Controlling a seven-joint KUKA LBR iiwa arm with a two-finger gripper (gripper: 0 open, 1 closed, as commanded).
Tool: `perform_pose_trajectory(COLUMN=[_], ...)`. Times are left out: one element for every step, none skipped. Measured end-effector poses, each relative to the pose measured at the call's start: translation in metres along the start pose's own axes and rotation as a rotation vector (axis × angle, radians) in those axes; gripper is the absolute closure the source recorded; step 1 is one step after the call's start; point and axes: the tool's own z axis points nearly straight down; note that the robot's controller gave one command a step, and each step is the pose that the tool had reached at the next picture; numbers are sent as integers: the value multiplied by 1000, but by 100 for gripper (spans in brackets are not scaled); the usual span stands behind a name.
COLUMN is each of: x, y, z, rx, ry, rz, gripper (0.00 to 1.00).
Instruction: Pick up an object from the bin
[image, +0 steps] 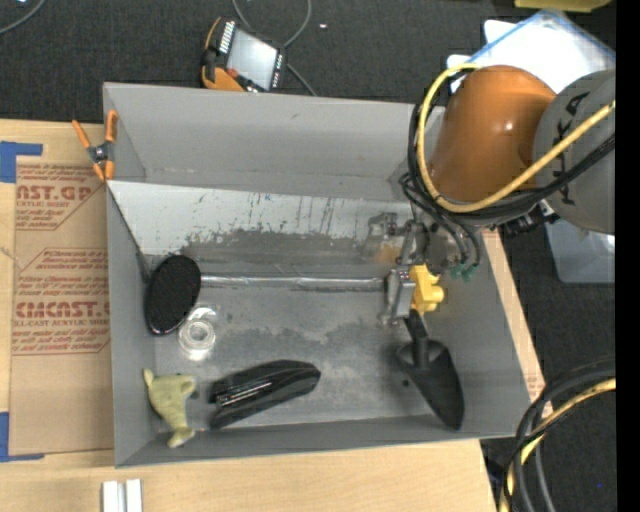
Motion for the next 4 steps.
perform_pose_trajectory(x=[0, 14, 40, 39], y=[0, -32, -20, -37], z=[0, 21, 30, 13], rx=[0, 0, 0, -5], ry=[0, 0, -9, 5], rz=[0, 46, 64, 22], gripper=[0, 0, 0, 0])
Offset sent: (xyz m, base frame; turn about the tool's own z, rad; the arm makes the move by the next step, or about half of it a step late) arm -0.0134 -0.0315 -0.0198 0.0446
